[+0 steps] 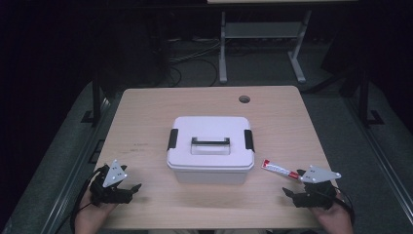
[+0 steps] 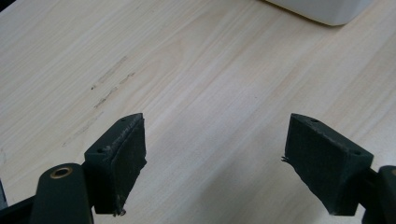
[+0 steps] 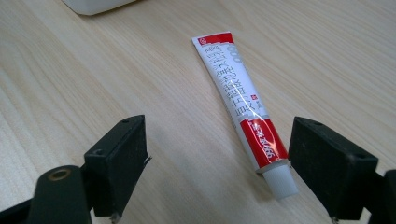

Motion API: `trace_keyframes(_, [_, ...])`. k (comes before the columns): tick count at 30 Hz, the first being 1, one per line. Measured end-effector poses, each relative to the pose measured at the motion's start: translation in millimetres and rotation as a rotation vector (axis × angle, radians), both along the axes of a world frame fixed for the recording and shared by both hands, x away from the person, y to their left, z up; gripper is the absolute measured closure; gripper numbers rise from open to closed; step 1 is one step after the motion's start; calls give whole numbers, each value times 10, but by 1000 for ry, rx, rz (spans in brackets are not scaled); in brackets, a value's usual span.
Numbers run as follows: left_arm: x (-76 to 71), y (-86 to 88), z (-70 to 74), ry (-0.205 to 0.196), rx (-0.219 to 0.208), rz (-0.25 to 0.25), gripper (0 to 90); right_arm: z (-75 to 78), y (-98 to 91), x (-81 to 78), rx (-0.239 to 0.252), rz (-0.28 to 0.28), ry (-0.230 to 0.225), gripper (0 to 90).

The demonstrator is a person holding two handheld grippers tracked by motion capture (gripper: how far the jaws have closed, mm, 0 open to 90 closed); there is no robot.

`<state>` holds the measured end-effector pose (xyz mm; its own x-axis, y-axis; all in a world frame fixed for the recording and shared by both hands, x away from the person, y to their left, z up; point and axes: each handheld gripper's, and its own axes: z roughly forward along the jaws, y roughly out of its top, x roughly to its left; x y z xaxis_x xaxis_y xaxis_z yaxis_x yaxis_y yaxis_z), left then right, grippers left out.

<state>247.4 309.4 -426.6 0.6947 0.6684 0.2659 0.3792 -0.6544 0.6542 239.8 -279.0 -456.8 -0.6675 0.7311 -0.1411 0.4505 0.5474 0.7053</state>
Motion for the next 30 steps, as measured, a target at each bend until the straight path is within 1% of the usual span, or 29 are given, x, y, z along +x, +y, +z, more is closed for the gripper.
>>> trace_keyframes(3, [-15,11,30,6,5,-19,214,3,6,7,1,2,4,188])
trace_keyframes(5, [-17,18,50,13,0,-30,214,2,17,13,-3,7,9,187])
trace_keyframes(7, [-26,24,67,15,4,-40,215,3,25,18,-12,12,6,187])
trace_keyframes(8, [-24,29,83,23,6,-50,217,3,31,18,-10,10,10,187])
trace_keyframes(9, [-24,29,83,23,6,-50,217,3,31,18,-10,10,10,187])
trace_keyframes(11, [-5,41,127,41,23,-77,219,12,46,21,-13,14,11,187])
trace_keyframes(12, [5,44,147,49,24,-87,219,21,52,18,-16,14,8,187])
trace_keyframes(13, [35,51,206,73,26,-114,219,39,56,10,-16,15,2,187])
trace_keyframes(15, [65,53,267,82,44,-140,219,49,53,3,-13,10,-1,187])
trace_keyframes(18, [132,52,344,125,70,-182,219,50,36,-10,-10,13,-2,187])
trace_keyframes(19, [132,52,344,125,70,-182,219,50,36,-10,-10,13,-2,187])
trace_keyframes(20, [159,48,372,141,88,-202,219,51,34,-18,-10,10,-1,187])
trace_keyframes(21, [174,44,383,145,95,-211,219,57,30,-24,-13,12,-6,187])
trace_keyframes(22, [214,31,417,172,103,-230,219,67,30,-30,-11,15,-10,187])
trace_keyframes(24, [249,19,453,192,125,-260,219,68,39,-33,-8,14,-7,187])
trace_keyframes(26, [280,3,477,210,142,-273,219,63,50,-26,-10,25,-7,188])
trace_keyframes(27, [303,-2,495,220,169,-288,219,61,58,-24,-13,26,-4,188])
trace_keyframes(30, [342,-16,513,242,200,-303,218,55,75,-19,-18,34,-1,188])
